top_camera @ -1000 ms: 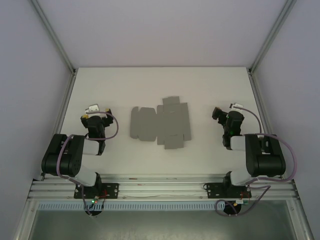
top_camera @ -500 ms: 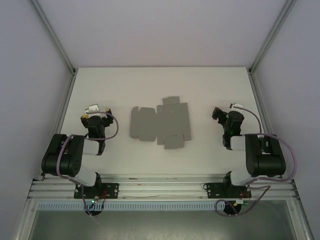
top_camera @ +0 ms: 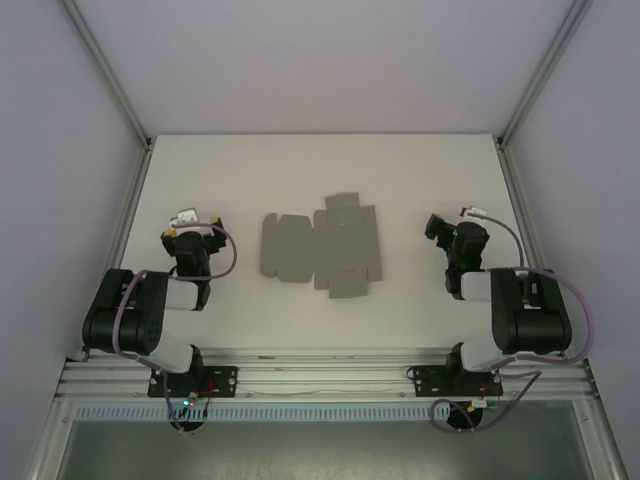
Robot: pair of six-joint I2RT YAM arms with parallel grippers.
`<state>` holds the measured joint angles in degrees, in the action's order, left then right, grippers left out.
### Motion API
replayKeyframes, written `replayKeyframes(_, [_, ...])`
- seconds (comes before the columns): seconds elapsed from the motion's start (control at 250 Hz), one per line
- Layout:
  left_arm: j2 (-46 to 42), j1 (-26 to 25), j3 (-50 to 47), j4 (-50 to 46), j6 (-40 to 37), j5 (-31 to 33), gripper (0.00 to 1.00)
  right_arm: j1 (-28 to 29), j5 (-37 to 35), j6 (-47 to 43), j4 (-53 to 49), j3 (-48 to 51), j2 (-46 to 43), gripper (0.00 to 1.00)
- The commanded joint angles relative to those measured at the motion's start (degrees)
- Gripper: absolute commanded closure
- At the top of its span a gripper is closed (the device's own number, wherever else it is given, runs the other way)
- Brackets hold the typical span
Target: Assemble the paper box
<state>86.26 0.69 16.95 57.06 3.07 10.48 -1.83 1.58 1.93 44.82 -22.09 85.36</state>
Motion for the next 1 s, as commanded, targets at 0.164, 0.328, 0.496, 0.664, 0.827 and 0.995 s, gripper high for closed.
replayKeyframes(0.164, [-13.6, -0.7, 9.1, -25.3, 1.9, -0.9, 0.00, 0.3, -3.0, 3.4, -21.4, -8.1, -12.7, 0.00])
replayKeyframes(0.328, [-19.1, -5.7, 15.5, -47.1, 8.8, -5.8, 0.00, 9.4, -3.6, 4.8, -37.0, -14.3, -18.2, 0.02])
replayKeyframes(0.496, [-19.7, -11.6, 16.9, -55.1, 16.7, -13.4, 0.00, 19.7, 0.4, 13.5, -44.4, -17.8, -19.1, 0.12])
replayKeyframes(0.664, [-18.7, -13.1, 16.4, -55.0, 19.4, -19.5, 0.00, 25.6, 9.0, 19.6, -46.3, -21.3, -14.4, 0.28])
replayKeyframes(0.827, [-16.6, -13.7, 16.6, -54.7, 19.6, -20.3, 0.00, 30.7, 10.5, 19.3, -45.7, -23.0, -8.5, 0.39])
replayKeyframes(0.995, [-16.3, -13.7, 15.4, -53.6, 19.5, -22.2, 0.00, 31.7, 11.4, 20.6, -45.5, -23.0, -3.3, 0.42])
